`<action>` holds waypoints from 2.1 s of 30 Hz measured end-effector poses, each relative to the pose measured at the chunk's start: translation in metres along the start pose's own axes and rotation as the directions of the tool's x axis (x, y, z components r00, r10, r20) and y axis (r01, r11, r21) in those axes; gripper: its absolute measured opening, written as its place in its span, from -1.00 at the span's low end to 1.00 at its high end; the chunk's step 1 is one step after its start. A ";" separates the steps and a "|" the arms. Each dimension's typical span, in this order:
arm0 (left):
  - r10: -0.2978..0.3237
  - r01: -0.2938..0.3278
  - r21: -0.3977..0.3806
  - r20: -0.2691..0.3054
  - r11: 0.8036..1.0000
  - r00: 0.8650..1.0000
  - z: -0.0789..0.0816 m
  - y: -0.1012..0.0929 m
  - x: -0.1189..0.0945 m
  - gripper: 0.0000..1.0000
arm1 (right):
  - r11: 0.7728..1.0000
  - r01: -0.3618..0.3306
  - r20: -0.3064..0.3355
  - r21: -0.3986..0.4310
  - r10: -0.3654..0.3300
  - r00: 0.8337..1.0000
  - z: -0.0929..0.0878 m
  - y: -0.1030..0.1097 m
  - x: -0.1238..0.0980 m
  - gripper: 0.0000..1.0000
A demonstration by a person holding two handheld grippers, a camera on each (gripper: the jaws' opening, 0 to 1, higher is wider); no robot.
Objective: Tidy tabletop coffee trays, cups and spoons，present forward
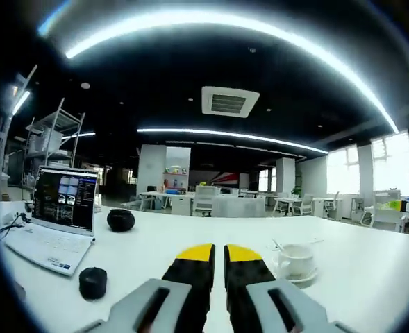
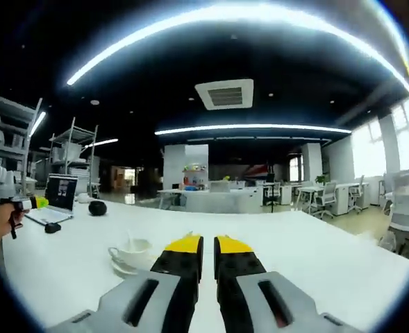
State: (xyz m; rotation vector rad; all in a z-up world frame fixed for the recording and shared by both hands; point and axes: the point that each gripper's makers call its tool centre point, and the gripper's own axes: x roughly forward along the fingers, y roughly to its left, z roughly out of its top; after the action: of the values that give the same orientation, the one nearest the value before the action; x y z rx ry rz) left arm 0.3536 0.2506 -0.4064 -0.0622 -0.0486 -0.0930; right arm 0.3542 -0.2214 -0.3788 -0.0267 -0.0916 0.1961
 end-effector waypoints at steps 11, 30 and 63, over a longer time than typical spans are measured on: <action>0.046 -0.046 0.009 0.009 0.999 0.999 -0.026 0.012 -0.032 -0.83 | 0.999 0.041 0.021 0.030 -0.041 0.999 -0.035 -0.003 -0.031 -0.83; 0.105 -0.105 -0.022 -0.012 0.994 0.994 -0.046 0.016 -0.057 -0.83 | 0.996 0.078 -0.006 0.040 -0.077 0.997 -0.058 0.003 -0.042 -0.75; 0.188 -0.191 0.129 0.035 0.973 0.982 -0.035 0.027 -0.067 -0.10 | 0.991 0.131 0.029 -0.008 -0.131 0.991 -0.046 -0.001 -0.046 -0.21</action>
State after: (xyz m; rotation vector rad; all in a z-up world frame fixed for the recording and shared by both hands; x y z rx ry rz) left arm 0.2909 0.2814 -0.4465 0.0641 -0.0715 0.1020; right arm 0.3140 -0.2318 -0.4290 -0.0280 -0.1219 0.0651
